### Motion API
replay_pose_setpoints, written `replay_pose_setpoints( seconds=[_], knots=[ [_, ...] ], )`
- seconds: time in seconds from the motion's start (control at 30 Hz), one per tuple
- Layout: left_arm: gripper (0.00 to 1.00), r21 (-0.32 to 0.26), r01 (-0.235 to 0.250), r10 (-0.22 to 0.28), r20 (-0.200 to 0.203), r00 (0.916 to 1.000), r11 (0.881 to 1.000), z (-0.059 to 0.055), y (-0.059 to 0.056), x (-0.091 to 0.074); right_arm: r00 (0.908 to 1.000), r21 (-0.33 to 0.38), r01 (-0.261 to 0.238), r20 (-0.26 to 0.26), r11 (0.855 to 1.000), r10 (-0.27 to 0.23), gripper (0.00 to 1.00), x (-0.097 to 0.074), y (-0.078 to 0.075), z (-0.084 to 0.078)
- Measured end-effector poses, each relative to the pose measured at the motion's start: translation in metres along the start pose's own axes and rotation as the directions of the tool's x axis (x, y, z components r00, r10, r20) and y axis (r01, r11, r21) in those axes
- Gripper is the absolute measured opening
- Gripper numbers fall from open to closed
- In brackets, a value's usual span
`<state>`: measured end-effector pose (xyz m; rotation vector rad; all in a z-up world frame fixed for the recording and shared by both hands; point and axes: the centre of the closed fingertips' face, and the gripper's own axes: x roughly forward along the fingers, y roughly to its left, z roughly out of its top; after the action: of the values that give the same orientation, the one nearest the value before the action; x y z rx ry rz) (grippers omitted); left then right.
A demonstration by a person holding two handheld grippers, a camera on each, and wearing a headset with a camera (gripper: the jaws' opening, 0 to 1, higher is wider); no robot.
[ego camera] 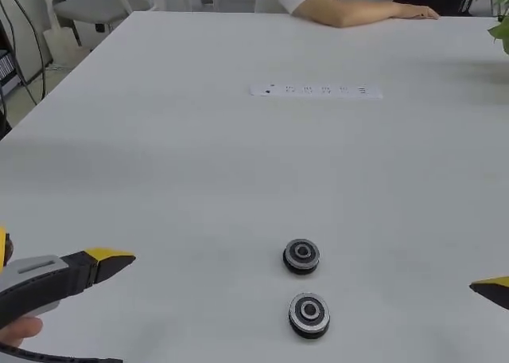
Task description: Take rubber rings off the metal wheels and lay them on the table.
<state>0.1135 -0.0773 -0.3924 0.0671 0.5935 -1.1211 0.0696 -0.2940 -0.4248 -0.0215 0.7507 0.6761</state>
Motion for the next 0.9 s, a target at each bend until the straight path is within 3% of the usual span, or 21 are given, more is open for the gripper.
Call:
replay_pose_setpoints(
  seconds=[0.17,0.47,0.9],
  knots=[
    [0.96,0.016,0.009,-0.009,-0.005,1.0000,1.000,0.002,-0.002,-0.001,1.0000,-0.012,0.003,0.006,1.000,-0.003,0.97,-0.001,-0.001,0.002],
    [0.96,0.023,0.006,-0.007,0.042,0.9991,1.000,0.016,-0.001,-0.005,0.9992,-0.023,0.020,0.035,1.000,-0.019,0.96,-0.005,-0.005,0.009],
    [0.96,0.066,0.006,-0.012,0.087,0.9961,0.998,0.039,-0.003,-0.011,0.9923,-0.023,0.009,0.124,1.000,-0.006,0.94,-0.018,-0.008,0.037]
  ],
)
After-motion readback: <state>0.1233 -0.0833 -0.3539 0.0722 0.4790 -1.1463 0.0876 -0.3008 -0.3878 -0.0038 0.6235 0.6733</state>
